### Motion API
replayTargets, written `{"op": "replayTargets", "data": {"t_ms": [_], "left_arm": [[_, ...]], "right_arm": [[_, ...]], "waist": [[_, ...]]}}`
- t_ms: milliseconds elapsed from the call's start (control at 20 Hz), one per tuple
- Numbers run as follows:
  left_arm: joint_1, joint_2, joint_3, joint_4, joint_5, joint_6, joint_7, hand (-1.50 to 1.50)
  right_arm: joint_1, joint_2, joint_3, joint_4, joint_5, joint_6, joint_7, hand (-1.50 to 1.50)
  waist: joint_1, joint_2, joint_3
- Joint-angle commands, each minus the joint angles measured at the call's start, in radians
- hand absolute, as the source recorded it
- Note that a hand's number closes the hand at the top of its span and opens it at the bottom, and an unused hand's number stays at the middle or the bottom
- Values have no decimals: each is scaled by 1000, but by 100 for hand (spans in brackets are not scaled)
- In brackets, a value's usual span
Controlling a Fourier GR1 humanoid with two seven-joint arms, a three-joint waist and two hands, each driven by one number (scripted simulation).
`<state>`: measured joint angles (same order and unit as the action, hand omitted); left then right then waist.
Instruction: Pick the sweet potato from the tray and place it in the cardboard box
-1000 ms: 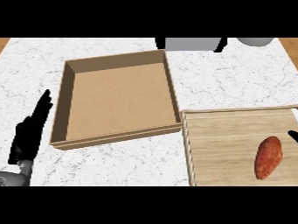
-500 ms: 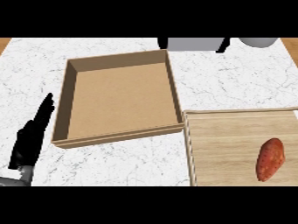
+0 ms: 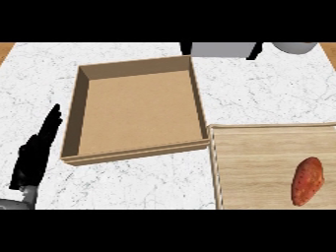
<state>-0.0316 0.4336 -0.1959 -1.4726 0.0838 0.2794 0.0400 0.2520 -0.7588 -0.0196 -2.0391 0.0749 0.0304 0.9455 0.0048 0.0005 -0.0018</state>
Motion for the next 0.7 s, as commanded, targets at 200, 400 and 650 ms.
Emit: {"op": "replayTargets", "data": {"t_ms": [200,400,650], "left_arm": [[51,-40,6,-117,-59,13,76,0],[49,-41,26,-102,-68,-22,72,0],[76,-50,31,-171,-99,-31,118,0]], "right_arm": [[-69,99,63,33,123,48,138,-150],[-105,129,75,58,145,79,197,-150],[-135,193,93,163,217,68,139,-150]], "waist": [[-1,-1,2],[-1,-1,2],[1,-1,2]]}}
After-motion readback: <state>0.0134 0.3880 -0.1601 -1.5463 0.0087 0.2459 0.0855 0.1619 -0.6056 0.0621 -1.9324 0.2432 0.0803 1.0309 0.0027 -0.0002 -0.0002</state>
